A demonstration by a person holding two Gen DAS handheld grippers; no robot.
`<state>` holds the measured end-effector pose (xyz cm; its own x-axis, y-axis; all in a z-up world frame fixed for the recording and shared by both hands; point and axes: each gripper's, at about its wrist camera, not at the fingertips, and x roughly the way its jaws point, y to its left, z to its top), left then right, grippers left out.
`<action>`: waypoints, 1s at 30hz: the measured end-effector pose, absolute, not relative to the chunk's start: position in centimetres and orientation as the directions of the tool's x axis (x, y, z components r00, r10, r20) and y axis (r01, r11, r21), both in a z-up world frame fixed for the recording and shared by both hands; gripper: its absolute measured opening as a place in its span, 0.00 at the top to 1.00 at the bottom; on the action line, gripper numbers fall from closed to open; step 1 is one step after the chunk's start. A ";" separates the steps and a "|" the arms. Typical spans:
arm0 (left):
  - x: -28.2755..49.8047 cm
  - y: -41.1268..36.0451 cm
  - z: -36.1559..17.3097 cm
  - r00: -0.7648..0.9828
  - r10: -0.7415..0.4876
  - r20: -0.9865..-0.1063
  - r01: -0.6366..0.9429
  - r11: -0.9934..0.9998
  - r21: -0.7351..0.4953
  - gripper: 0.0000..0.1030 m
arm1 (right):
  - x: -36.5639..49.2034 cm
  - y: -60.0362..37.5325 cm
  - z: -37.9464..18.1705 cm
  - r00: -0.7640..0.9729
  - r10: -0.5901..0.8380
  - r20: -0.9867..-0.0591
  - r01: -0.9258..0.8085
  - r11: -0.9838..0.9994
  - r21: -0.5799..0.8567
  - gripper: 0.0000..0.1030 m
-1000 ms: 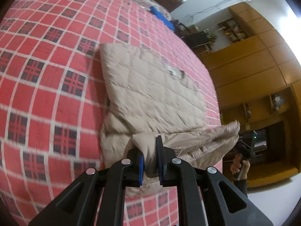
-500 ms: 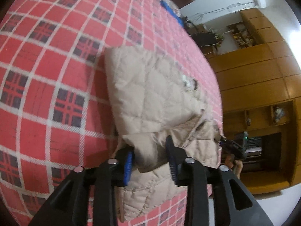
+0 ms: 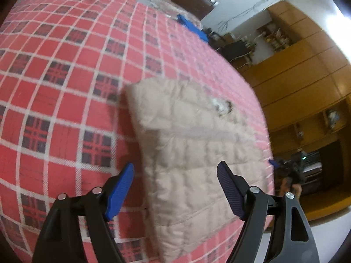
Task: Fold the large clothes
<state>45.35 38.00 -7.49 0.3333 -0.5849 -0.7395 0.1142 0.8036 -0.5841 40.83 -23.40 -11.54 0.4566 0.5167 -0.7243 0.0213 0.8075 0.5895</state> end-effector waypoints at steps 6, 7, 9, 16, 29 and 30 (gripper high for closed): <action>45.5 36.6 -8.8 0.318 -0.554 -0.770 0.128 0.829 -0.544 0.24 | 41.5 -23.0 -13.9 0.442 0.505 -0.741 0.014 0.822 0.569 0.27; 45.5 36.4 -8.8 0.328 -0.546 -0.771 0.134 0.835 -0.534 0.26 | 41.6 -22.9 -14.2 0.440 0.500 -0.747 0.013 0.828 0.561 0.27; 45.3 36.1 -8.7 0.357 -0.520 -0.776 0.145 0.852 -0.503 0.46 | 41.6 -22.7 -14.5 0.437 0.496 -0.750 0.001 0.834 0.552 0.35; 44.5 34.8 -7.5 0.430 -0.437 -0.790 0.183 0.899 -0.397 0.90 | 40.7 -21.8 -14.0 0.465 0.454 -0.760 -0.055 0.872 0.487 0.79; 43.9 32.5 1.8 0.570 -0.464 -0.678 0.315 0.886 -0.341 0.94 | 39.4 -20.0 -5.7 0.618 0.390 -0.683 -0.156 0.912 0.380 0.88; 44.1 32.4 2.7 0.582 -0.468 -0.665 0.323 0.884 -0.339 0.94 | 39.6 -19.9 -5.2 0.627 0.383 -0.678 -0.156 0.915 0.373 0.88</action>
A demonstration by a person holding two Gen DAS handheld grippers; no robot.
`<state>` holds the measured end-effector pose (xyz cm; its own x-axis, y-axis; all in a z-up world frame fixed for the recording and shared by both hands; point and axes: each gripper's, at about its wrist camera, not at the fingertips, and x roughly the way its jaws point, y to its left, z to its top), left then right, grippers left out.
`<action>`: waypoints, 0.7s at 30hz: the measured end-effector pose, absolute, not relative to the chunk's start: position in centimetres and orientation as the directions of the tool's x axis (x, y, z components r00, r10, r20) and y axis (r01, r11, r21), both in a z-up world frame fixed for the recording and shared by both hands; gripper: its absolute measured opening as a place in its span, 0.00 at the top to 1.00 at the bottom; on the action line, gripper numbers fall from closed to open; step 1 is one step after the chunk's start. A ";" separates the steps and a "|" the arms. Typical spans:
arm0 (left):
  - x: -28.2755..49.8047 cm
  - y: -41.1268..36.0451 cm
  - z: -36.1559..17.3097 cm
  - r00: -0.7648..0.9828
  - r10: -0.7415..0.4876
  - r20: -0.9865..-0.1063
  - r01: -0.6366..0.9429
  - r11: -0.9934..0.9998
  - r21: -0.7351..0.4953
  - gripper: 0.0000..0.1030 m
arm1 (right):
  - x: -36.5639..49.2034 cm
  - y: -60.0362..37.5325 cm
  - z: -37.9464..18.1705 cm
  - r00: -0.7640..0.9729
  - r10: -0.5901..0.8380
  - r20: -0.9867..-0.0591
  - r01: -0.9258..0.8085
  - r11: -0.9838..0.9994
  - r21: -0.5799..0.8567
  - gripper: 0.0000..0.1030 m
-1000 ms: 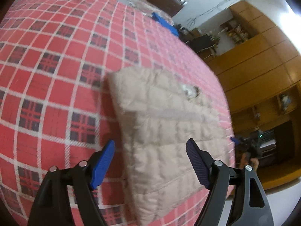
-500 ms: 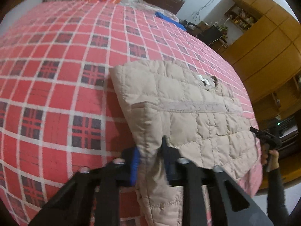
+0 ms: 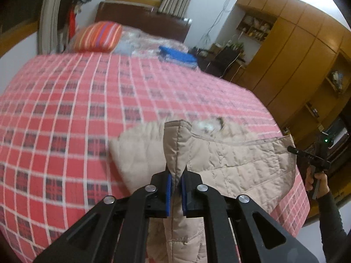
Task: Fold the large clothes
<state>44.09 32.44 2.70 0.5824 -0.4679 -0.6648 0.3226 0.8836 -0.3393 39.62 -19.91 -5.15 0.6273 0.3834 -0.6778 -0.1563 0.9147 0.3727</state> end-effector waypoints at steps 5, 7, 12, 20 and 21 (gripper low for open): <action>45.9 32.5 6.0 0.630 -0.476 -0.614 0.330 0.879 -0.344 0.94 | 41.5 -20.1 -2.2 0.682 0.360 -0.637 -0.156 0.922 0.354 0.88; 47.2 32.7 6.8 0.645 -0.468 -0.604 0.322 0.884 -0.340 0.94 | 43.0 -20.3 -1.1 0.705 0.351 -0.617 -0.150 0.923 0.354 0.88; 50.9 33.4 6.7 0.667 -0.442 -0.600 0.276 0.894 -0.352 0.94 | 47.7 -21.0 0.1 0.733 0.332 -0.594 -0.110 0.919 0.378 0.88; 58.4 34.7 1.8 0.627 -0.400 -0.669 0.177 0.909 -0.378 0.94 | 56.7 -19.4 -3.7 0.696 0.291 -0.656 -0.069 0.937 0.342 0.89; 59.2 34.8 1.0 0.618 -0.397 -0.678 0.163 0.909 -0.384 0.94 | 57.6 -19.2 -4.5 0.689 0.288 -0.665 -0.063 0.938 0.341 0.89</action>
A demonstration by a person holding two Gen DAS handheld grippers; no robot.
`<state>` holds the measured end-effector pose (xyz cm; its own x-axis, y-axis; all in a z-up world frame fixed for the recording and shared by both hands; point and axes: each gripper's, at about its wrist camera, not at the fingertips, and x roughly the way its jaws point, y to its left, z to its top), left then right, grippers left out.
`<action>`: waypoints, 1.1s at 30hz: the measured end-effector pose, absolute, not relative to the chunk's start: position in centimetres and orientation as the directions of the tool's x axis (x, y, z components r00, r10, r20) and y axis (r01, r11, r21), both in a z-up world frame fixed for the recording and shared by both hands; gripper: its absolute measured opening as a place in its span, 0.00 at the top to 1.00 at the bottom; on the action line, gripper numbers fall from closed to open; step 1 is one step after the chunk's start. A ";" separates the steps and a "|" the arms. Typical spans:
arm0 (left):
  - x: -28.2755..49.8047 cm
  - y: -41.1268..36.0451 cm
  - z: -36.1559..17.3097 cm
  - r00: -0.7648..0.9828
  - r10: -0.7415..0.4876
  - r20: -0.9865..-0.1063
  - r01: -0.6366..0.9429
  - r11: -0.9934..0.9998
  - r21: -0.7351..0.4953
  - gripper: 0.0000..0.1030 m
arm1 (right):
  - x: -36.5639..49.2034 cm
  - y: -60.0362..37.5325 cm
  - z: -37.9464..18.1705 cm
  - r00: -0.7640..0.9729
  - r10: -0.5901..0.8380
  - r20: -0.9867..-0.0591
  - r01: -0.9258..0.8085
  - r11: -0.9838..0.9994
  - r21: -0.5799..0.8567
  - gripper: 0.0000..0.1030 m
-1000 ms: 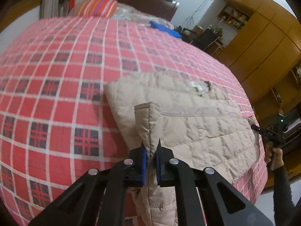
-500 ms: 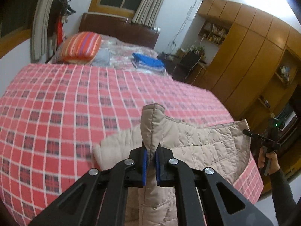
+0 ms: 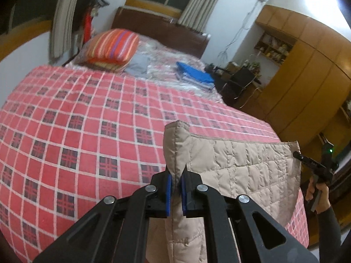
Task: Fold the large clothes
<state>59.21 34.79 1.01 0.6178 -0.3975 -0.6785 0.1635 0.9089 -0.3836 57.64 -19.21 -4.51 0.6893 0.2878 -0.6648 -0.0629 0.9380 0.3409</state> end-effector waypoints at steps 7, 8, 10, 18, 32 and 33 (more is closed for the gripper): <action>64.0 35.6 -5.5 0.539 -0.407 -0.737 0.074 0.895 -0.440 0.94 | 62.1 -19.6 -10.6 0.620 0.309 -0.722 -0.013 0.923 0.384 0.89; 64.2 35.7 -6.2 0.531 -0.410 -0.742 0.063 0.892 -0.447 0.94 | 62.7 -19.8 -11.5 0.605 0.315 -0.731 -0.004 0.919 0.394 0.89; 64.8 36.1 -7.9 0.510 -0.418 -0.752 0.036 0.884 -0.466 0.94 | 63.6 -20.2 -12.8 0.580 0.327 -0.746 0.009 0.913 0.407 0.89; 65.2 36.8 -11.7 0.466 -0.446 -0.764 -0.006 0.862 -0.507 0.93 | 64.8 -20.9 -16.9 0.500 0.391 -0.773 0.057 0.875 0.480 0.87; 59.6 34.1 -5.5 0.526 -0.445 -0.725 0.085 0.875 -0.476 0.66 | 59.3 -20.0 -12.4 0.508 0.462 -0.727 -0.013 0.848 0.530 0.69; 59.4 33.5 -6.3 0.492 -0.463 -0.737 0.095 0.870 -0.484 0.66 | 58.8 -19.4 -12.7 0.487 0.476 -0.732 -0.030 0.847 0.531 0.73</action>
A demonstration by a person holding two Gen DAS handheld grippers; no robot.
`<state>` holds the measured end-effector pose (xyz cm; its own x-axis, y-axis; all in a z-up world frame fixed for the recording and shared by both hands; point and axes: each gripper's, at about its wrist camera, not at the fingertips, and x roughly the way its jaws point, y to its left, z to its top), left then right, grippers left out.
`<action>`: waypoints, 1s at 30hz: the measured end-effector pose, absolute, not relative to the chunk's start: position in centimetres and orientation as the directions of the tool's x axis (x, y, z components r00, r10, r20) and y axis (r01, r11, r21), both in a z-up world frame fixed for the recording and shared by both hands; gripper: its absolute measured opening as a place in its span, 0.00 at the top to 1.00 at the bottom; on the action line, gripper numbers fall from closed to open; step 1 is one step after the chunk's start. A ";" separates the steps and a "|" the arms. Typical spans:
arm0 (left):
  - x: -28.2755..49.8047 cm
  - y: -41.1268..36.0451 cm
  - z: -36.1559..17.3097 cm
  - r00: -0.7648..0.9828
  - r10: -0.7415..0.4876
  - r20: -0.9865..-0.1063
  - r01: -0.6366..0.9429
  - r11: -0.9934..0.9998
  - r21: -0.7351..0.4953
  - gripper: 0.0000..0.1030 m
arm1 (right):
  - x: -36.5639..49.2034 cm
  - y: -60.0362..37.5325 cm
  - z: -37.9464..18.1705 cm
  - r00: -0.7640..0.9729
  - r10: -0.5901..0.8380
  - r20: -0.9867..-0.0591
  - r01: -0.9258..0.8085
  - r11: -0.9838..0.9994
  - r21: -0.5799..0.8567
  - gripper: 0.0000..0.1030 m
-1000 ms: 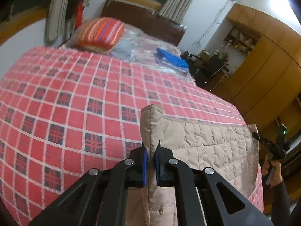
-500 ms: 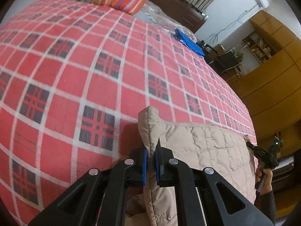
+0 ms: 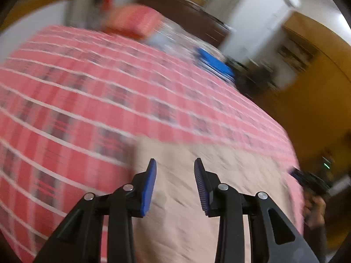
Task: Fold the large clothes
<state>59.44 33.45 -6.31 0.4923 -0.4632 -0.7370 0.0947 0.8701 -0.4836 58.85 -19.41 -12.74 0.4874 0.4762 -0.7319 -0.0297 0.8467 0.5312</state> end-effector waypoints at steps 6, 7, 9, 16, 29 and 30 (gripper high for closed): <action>60.7 33.1 -12.3 0.395 -0.400 -0.827 -0.002 0.900 -0.436 0.77 | 59.1 -18.1 -17.8 0.411 0.394 -0.822 0.017 0.898 0.439 1.00; 60.7 33.4 -12.4 0.399 -0.406 -0.822 -0.017 0.893 -0.449 0.78 | 59.4 -18.2 -17.9 0.408 0.395 -0.823 0.033 0.895 0.445 1.00; 60.6 33.6 -11.8 0.402 -0.408 -0.820 -0.027 0.890 -0.456 0.79 | 59.5 -18.1 -17.1 0.406 0.388 -0.827 0.032 0.899 0.437 0.96; 53.6 33.5 -6.8 0.446 -0.527 -0.723 0.161 0.842 -0.515 0.73 | 52.5 -18.5 -12.8 0.459 0.501 -0.734 -0.061 0.842 0.537 0.93; 48.6 33.8 -7.7 0.423 -0.543 -0.725 0.224 0.839 -0.497 0.71 | 47.3 -15.8 -12.0 0.471 0.439 -0.765 -0.054 0.880 0.472 0.93; 47.2 33.4 -6.9 0.404 -0.573 -0.713 0.271 0.820 -0.504 0.67 | 46.5 -15.8 -11.8 0.477 0.439 -0.761 -0.071 0.883 0.465 0.93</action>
